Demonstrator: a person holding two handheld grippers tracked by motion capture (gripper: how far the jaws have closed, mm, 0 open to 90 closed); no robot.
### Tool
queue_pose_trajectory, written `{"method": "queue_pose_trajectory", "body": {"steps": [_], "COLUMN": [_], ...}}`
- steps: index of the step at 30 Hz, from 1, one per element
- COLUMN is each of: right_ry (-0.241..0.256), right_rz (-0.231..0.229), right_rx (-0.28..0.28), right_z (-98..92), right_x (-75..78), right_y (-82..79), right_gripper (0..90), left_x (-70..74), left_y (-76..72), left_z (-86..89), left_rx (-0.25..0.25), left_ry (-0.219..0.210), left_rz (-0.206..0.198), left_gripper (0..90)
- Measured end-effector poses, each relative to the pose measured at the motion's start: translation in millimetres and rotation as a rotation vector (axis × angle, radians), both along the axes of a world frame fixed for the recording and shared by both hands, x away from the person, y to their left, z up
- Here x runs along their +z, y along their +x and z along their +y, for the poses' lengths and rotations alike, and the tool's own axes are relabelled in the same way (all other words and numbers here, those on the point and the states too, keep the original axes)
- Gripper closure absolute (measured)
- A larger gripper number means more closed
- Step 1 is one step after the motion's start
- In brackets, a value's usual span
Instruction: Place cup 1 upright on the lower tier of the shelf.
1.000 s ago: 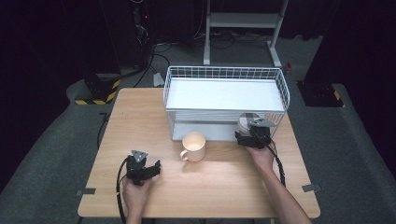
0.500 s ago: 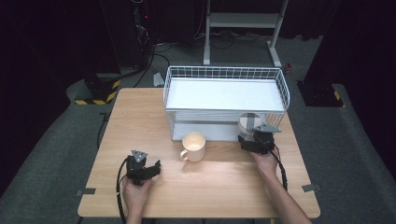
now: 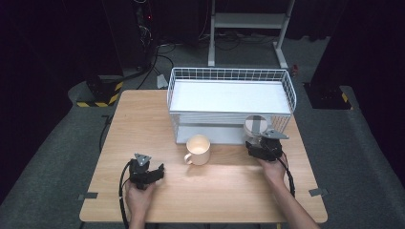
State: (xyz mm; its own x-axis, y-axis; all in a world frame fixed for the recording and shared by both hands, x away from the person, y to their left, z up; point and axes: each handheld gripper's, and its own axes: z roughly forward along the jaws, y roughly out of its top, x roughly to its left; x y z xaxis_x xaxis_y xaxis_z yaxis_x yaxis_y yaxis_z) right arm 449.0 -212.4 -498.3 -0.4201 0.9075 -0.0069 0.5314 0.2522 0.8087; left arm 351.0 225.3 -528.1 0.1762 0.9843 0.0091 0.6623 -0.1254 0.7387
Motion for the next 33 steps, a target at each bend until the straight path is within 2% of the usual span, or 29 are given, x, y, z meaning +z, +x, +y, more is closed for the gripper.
{"method": "queue_pose_trajectory", "body": {"steps": [7,12,13,17,22,24,25,27,33], "right_ry": [0.018,0.026,0.023,0.031,0.030,0.029,0.021,0.010,0.010], "right_rz": [0.014,0.016,0.014,0.043,0.037,0.016,0.027,0.021,0.016], "right_rx": [-0.022,-0.036,-0.037,-0.062,-0.077,-0.083,-0.089,-0.089,-0.109], "right_z": [1.2,1.9,1.5,3.5,7.5,9.1,10.1,10.7,13.6], "right_x": [-0.5,-0.5,-2.2,-4.7,-2.1,-1.0,-0.8,-0.7,-3.8], "right_y": [7.8,13.9,16.3,22.2,27.9,29.0,32.4,36.1,42.9], "right_gripper": [31.9,34.4,37.5,37.3,40.7,43.2,43.1,43.5,47.7], "left_x": [-0.1,-0.1,-0.1,0.0,0.0,0.0,0.1,0.0,-0.1], "left_y": [0.0,0.0,0.0,0.0,0.0,0.0,0.0,-0.1,-0.2], "left_z": [-0.1,-0.1,-0.1,0.0,-0.1,0.0,0.0,0.0,-0.2], "left_rx": [0.001,0.001,0.001,0.000,0.001,0.000,0.000,0.000,0.001], "left_ry": [0.000,0.001,0.000,0.001,0.001,0.001,0.001,0.000,-0.001], "left_rz": [-0.001,-0.001,-0.001,0.000,-0.001,0.000,0.000,0.000,-0.002], "left_gripper": [22.3,22.3,22.3,22.4,22.3,22.3,22.3,22.3,22.3]}}
